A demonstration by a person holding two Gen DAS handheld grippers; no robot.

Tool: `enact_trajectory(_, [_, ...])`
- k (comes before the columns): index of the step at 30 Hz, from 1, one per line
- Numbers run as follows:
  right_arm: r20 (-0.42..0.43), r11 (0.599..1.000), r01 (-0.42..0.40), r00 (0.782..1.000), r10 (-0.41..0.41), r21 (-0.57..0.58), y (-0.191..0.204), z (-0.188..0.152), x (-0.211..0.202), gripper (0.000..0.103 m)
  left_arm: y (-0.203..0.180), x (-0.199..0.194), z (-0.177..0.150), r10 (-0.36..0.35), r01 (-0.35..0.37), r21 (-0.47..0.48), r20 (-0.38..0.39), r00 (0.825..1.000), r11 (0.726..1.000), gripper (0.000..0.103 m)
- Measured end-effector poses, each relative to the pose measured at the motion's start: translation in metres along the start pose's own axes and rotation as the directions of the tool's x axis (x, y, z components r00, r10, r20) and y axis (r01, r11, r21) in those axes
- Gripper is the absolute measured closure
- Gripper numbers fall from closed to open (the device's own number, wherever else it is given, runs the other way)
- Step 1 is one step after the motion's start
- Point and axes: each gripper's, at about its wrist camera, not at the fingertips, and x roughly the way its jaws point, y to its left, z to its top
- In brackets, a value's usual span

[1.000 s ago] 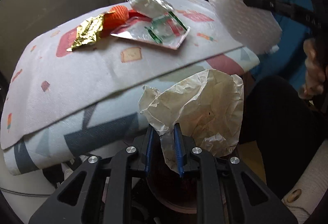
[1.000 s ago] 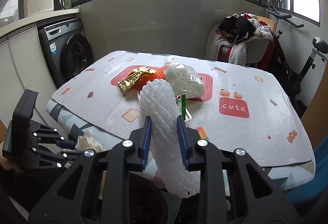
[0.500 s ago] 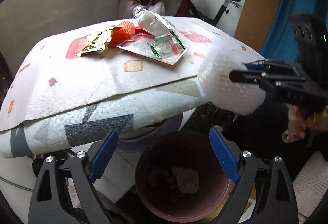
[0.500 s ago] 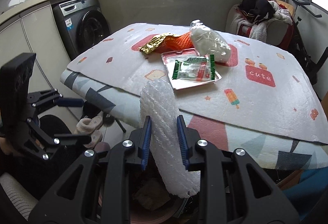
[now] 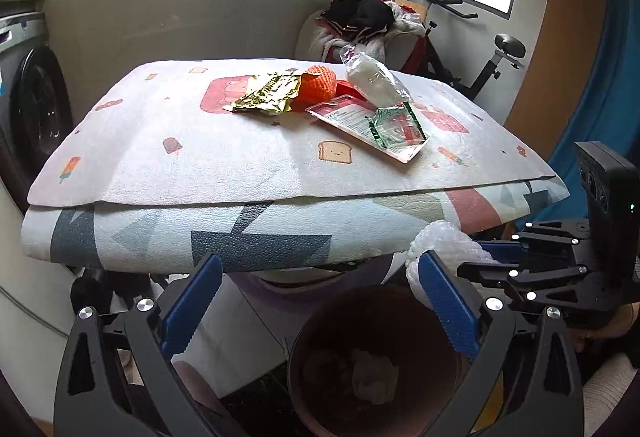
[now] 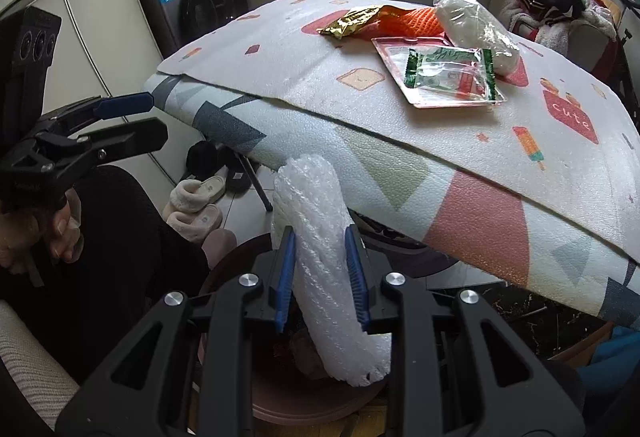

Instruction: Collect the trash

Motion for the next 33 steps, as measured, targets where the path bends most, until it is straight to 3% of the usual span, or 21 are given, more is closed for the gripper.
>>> enact_trajectory(13, [-0.046, 1.0, 0.026, 0.999, -0.026, -0.001, 0.0, 0.0, 0.012, 0.066, 0.003, 0.006, -0.003, -0.001, 0.001, -0.018, -0.025, 1.0, 1.0, 0.007])
enact_trajectory(18, [-0.034, 0.998, 0.061, 0.998, -0.061, 0.003, -0.002, 0.001, 0.011, 0.008, 0.003, 0.008, -0.003, 0.004, -0.004, -0.02, -0.033, 0.999, 1.0, 0.007])
enact_trajectory(19, [-0.031, 0.998, 0.064, 0.998, -0.063, 0.006, -0.002, 0.001, 0.011, 0.005, 0.003, 0.008, -0.003, 0.005, -0.006, -0.018, -0.035, 0.999, 1.0, 0.007])
enact_trajectory(33, [-0.019, 0.996, 0.054, 0.998, -0.053, 0.069, -0.014, 0.002, 0.009, 0.006, 0.008, 0.012, -0.003, 0.023, -0.026, -0.043, -0.05, 0.998, 0.999, 0.007])
